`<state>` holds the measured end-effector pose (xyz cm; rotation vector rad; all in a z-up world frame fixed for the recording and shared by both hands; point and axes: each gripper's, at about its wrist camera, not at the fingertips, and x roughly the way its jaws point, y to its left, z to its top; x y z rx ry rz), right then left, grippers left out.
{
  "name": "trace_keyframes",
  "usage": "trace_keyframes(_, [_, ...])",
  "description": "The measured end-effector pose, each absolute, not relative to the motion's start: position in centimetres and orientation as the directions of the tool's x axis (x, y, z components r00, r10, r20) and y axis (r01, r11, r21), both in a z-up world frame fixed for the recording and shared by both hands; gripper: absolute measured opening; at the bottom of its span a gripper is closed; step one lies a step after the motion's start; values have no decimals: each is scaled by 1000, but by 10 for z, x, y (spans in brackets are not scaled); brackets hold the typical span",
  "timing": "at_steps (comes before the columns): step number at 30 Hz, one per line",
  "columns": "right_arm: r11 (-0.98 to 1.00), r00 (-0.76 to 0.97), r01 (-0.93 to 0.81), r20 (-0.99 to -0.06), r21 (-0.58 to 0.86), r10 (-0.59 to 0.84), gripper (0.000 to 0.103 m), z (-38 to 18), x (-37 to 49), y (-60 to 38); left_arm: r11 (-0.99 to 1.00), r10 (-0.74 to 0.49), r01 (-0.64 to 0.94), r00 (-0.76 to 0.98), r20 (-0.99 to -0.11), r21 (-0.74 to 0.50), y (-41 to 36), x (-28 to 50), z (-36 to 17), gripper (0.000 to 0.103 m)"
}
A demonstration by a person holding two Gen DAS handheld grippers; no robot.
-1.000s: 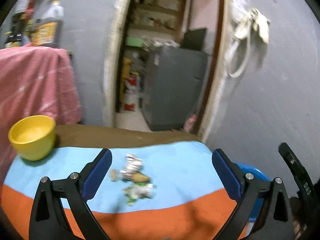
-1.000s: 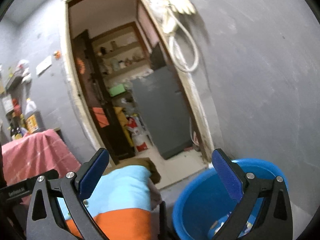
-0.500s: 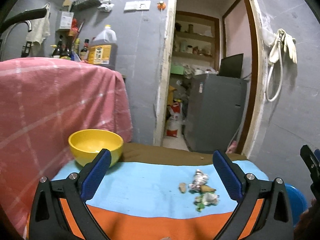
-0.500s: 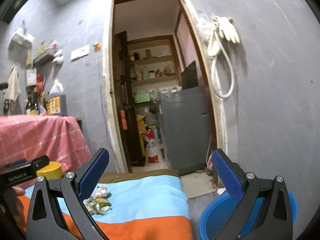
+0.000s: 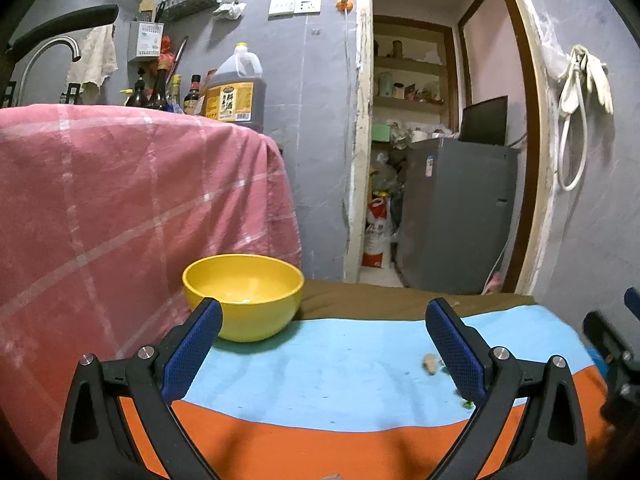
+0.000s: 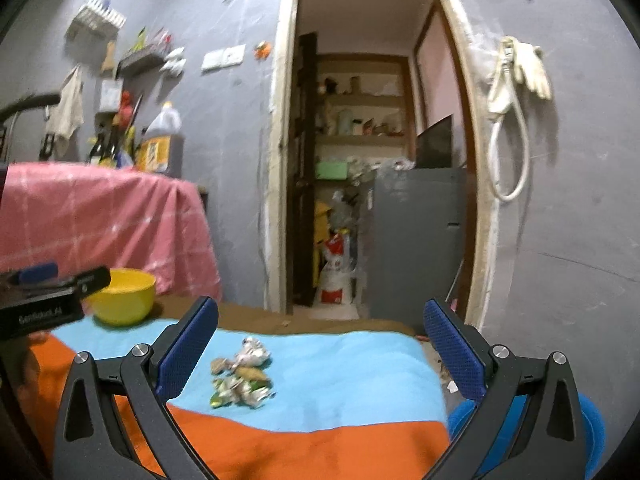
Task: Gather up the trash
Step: 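Grasp the green-white wrapper with the right tool while the left tool grasps the tan shell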
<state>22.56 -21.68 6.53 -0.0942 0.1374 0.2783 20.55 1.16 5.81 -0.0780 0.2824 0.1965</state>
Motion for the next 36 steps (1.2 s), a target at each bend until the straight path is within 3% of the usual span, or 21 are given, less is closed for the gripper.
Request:
trace_keyframes(10, [938,874,-336,-400,-83,277,103,39,261,-184,985,148,-170,881,-448,-8,37,236,34,100])
trace_keyframes(23, [922,740,-380,-623,-77,253,102,17,295,-169,993,46,-108,733,-678,-48,41,279,2,100])
trace_keyframes(26, [914,693,-402,-672,-59,261,91,12,305,-166,994,29,-94,709,-705,-53,40,286,-3,100])
trace_keyframes(28, [903,653,-427,-705,-38,279,77,7,311,-164,996,18,-79,696,-718,-52,36,290,-6,100])
trace_keyframes(32, [889,614,-459,-724,-3,314,62,4,313,-165,999,-4,-34,683,-731,-37,26,298,-7,99])
trace_keyframes(34, [881,595,-472,-730,22,337,44,3,313,-166,1000,-17,-5,679,-734,-28,18,301,-7,99])
trace_keyframes(36, [874,578,-484,-730,54,365,33,2,313,-168,999,-37,31,676,-736,-22,10,305,-7,99])
